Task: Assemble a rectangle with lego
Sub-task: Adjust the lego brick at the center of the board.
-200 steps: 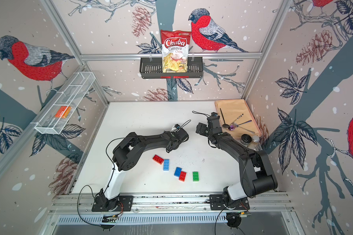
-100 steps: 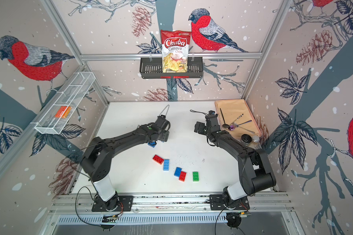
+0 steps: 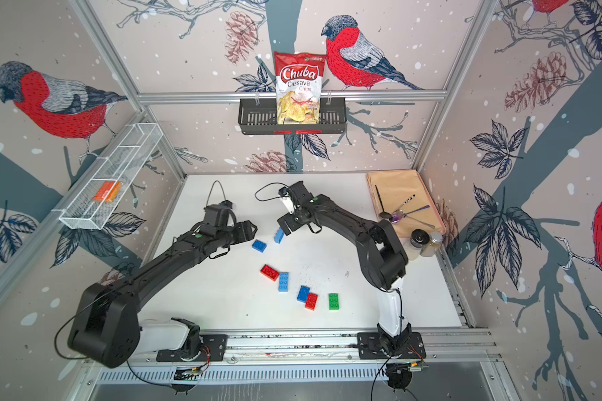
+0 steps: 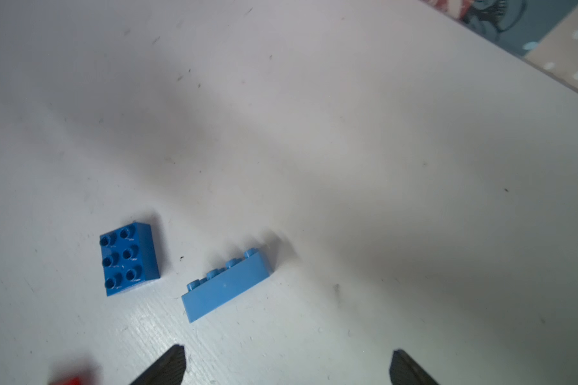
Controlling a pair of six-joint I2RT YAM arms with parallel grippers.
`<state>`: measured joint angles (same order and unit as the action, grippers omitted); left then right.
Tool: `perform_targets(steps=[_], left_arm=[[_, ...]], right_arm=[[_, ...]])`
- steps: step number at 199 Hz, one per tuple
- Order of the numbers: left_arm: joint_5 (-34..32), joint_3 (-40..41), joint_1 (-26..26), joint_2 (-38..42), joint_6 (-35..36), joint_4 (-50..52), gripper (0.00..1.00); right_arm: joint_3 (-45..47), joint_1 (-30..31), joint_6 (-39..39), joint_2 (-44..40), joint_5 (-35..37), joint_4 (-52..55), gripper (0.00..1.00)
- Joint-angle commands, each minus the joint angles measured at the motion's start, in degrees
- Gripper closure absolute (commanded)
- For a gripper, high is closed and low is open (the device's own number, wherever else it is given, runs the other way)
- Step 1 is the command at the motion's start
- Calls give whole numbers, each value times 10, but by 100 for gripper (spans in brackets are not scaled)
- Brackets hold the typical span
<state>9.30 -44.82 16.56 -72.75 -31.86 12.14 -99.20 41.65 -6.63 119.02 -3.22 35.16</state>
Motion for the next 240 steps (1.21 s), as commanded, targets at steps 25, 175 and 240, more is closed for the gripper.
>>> perform_targets(steps=[25,175,240], left_arm=[[35,68,-64,102,-12,-35,22],[51,75,-65,99,-1,-36,22],[44,73,-65,95,4,-30,22]], right_arm=[[-168,11,-170,109,5,198,1],[-241,44,-183,206,3,183,1],[-276,45,-168,229,-12,181,17]])
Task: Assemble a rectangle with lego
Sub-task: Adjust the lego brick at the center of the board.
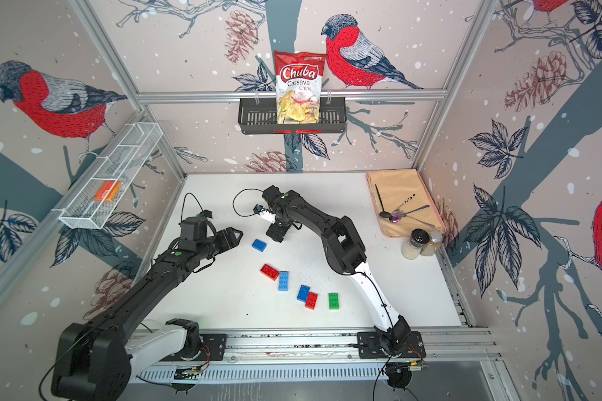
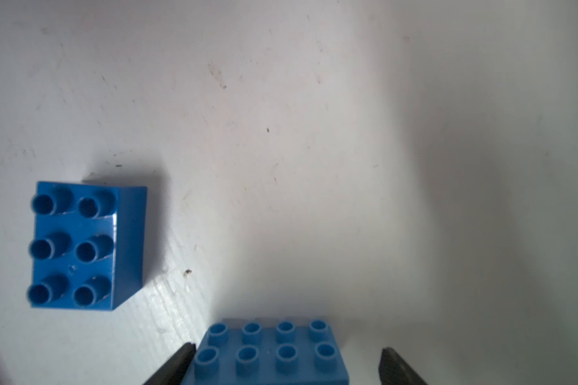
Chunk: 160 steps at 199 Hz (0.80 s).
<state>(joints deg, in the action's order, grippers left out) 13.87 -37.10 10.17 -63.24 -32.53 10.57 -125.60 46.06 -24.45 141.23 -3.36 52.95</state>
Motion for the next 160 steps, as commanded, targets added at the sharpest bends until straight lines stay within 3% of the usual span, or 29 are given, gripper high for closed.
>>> perform_targets(steps=[1,61,116,160], left_arm=[[-2,-4,-2,0,11,-15,22],[-10,-5,-3,-2,11,-9,22],[-10,-6,-4,-3,13,-6,22],[-7,-8,-5,-10,14,-8,22]], right_arm=[[-12,1,10,8,-11,4,17],[-9,-3,25,0,-21,12,24],[-3,-1,38,-8,1,5,16],[20,4,47,-10,5,-2,17]])
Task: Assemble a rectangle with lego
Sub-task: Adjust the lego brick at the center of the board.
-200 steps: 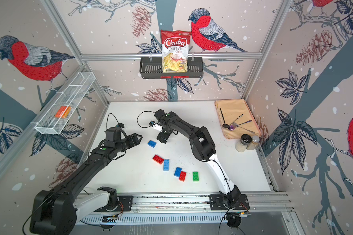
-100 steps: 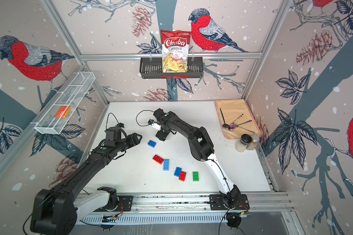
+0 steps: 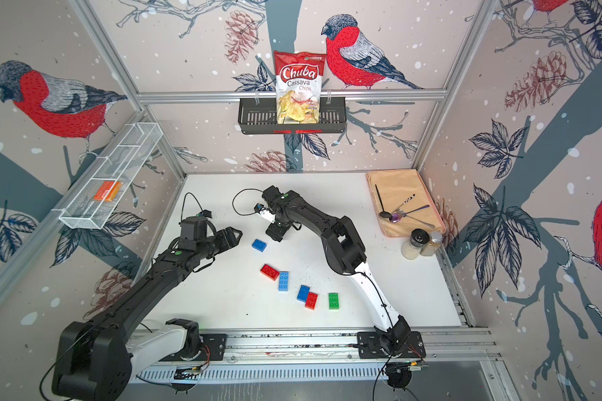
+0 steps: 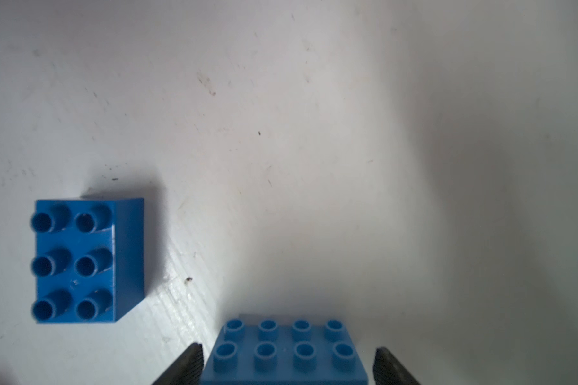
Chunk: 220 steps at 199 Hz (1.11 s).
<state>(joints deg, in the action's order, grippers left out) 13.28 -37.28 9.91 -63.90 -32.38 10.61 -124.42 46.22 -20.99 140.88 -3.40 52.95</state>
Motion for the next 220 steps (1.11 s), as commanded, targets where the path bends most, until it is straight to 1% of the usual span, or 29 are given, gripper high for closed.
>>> perform_targets(steps=[1,24,43,57,90,111,133,152,175,186,206,220], left_arm=[[-1,-6,-2,-3,12,-9,22],[3,-6,-2,-10,14,-9,22],[4,-7,-2,-12,14,-9,22],[3,-7,-2,-13,15,-9,22],[2,-7,-2,-17,16,-8,22],[1,-9,-2,-18,19,-6,22],[-3,-12,-2,-21,23,1,23],[-7,-12,-2,-23,25,-1,23],[-6,-13,-2,-29,23,-2,23],[-5,-13,-2,-33,22,-3,23],[-5,-14,-2,-40,23,-3,24],[-5,-15,-2,-43,22,-3,24]], right_arm=[[9,3,13,-6,6,-2,17],[19,3,20,-12,9,-18,20],[23,4,25,-17,6,-29,29],[23,4,28,-20,5,-33,33],[34,3,36,-40,11,-59,35],[99,2,51,-84,22,-130,35],[215,3,76,-147,44,-252,36],[333,6,114,-204,70,-389,36],[503,24,160,-277,119,-607,36],[581,43,174,-303,167,-724,36],[675,75,172,-316,222,-897,36],[699,92,171,-302,255,-961,35]])
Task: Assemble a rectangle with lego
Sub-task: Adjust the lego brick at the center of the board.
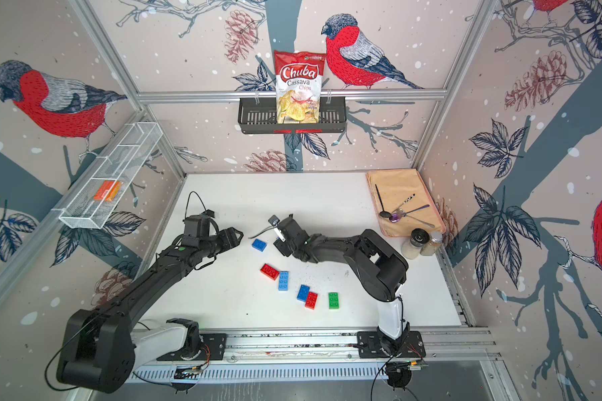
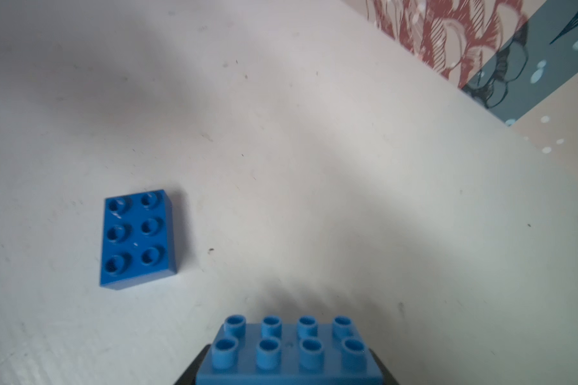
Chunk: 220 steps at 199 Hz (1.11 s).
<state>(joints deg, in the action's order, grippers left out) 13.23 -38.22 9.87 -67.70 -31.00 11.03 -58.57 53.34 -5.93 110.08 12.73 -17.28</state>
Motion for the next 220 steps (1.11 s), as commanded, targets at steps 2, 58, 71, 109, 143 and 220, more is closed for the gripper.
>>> perform_targets(steps=[2,58,71,109,143,220], left_arm=[[-5,-5,-1,-6,8,-7,24],[-17,1,1,-6,7,-4,24],[-18,0,1,-8,6,-3,24],[-17,-4,2,-20,6,-7,24],[-16,-7,1,-28,5,-9,24],[-21,-5,2,-26,5,-6,24]], right_arm=[[42,22,21,9,97,-266,36],[70,17,77,55,149,-400,36],[60,8,93,63,136,-382,35],[30,-17,139,84,102,-310,34],[13,-22,155,108,95,-275,33],[15,-23,170,133,86,-274,30]])
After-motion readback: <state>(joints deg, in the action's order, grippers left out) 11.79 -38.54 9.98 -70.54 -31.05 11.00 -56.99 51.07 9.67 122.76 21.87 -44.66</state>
